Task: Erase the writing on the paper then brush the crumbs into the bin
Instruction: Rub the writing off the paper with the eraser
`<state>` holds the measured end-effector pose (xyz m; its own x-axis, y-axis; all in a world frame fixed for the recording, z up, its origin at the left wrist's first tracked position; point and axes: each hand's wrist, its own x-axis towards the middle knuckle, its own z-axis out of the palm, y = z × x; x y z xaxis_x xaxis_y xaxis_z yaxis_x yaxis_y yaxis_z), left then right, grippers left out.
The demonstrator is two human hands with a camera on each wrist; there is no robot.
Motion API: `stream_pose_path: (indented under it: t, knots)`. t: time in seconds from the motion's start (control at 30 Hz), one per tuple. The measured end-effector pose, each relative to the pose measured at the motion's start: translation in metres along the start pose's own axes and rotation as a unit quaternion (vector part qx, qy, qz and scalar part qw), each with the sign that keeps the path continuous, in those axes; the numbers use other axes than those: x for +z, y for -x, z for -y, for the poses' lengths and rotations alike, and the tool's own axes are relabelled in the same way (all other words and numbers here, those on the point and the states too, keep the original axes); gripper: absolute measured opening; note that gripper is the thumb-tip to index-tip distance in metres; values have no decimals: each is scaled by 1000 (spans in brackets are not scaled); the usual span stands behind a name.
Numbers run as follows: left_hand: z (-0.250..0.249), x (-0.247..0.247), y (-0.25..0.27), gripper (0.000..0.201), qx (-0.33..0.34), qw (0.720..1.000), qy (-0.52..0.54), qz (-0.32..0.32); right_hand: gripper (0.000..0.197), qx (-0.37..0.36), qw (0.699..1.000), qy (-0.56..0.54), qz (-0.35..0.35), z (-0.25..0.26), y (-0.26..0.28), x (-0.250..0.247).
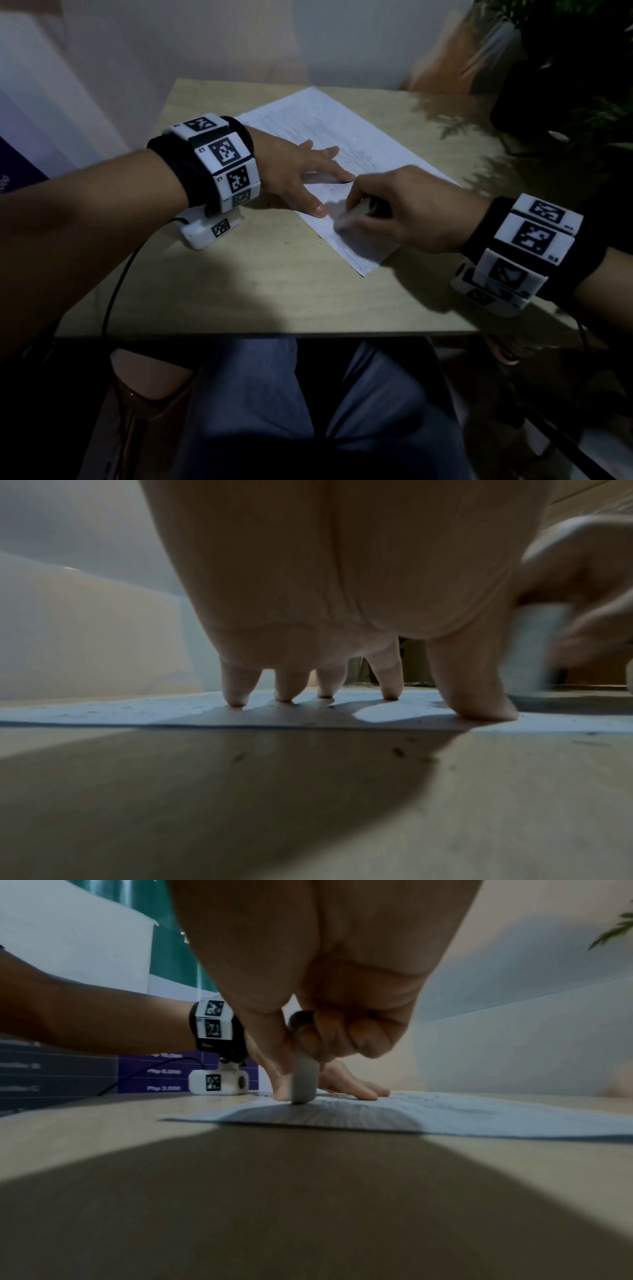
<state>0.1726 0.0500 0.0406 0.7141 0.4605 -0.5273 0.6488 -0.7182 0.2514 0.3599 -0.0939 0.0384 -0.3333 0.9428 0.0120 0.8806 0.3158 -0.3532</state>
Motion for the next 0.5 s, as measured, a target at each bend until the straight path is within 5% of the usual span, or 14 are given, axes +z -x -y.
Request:
stream_pose_path:
  t: [0.1, 0.23, 0.37, 0.5]
  knots:
    - [0, -1, 0, 80, 3, 1000, 0, 1, 44, 11, 997, -58, 45, 3, 4, -3]
    - [2, 0, 0, 78, -1, 1000, -1, -3, 33, 30, 998, 32, -42, -7, -1, -1]
    - [2, 1, -1, 78, 1, 1000, 3, 0, 41, 8, 996, -66, 57, 5, 6, -2]
    - [0, -1, 0, 78, -4, 1000, 2, 0, 39, 36, 999, 18, -19, -5, 0, -1]
